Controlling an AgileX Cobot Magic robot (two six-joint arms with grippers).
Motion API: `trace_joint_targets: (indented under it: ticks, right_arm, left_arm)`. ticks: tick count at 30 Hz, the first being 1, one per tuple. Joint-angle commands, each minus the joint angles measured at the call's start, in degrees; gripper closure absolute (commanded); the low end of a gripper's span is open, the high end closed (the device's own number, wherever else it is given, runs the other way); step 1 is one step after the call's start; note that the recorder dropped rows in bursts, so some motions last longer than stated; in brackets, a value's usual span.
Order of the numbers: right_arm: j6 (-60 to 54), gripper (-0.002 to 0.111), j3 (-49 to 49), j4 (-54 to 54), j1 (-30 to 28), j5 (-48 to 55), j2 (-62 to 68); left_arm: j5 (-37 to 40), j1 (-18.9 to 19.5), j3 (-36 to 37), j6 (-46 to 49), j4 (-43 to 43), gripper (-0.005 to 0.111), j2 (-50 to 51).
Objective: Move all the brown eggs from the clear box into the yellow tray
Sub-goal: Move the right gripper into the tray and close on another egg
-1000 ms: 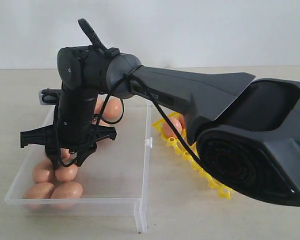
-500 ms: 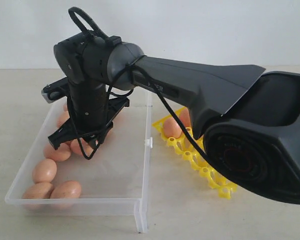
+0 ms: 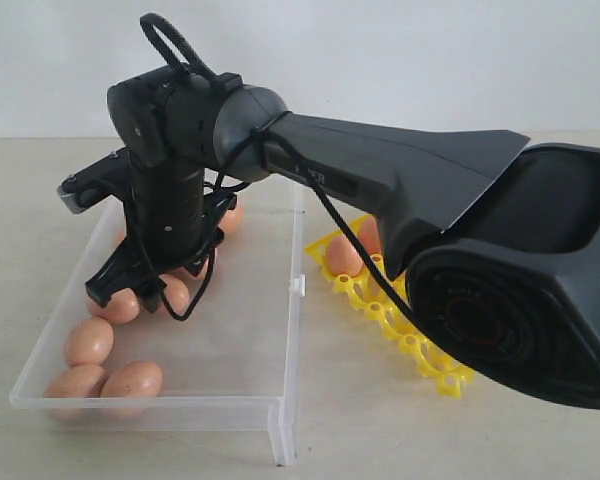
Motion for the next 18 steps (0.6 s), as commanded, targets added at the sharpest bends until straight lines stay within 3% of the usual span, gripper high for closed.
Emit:
trace_joint_targets:
  ticks: [1,12,14,17,18]
  right_arm:
    - [-0.6,0.049,0.2,1.5,0.0,-4.0,-0.1]
    - [0.6,0.05,0.2,1.4,0.0,-2.2,4.2]
    - [2.3,0.062,0.2,1.1,0.0,-2.5,4.3]
    - [4.0,0.105,0.2,0.8,0.0,-2.4,4.2]
    - [4.4,0.107,0.2,0.8,0.0,-2.4,4.1]
  left_arm:
    - [-0.1,-0.3,-0.2,0.0,-0.3,0.111,-0.2]
    - [-0.1,-0.3,-0.2,0.0,-0.3,0.111,-0.2]
    - [-0.1,-0.3,-0.2,0.0,-0.3,0.111,-0.2]
    - [-0.1,-0.3,-0.2,0.0,-0.3,0.111,-0.2]
    - [-0.1,-0.3,-0.2,0.0,-0.3,0.111,-0.2]
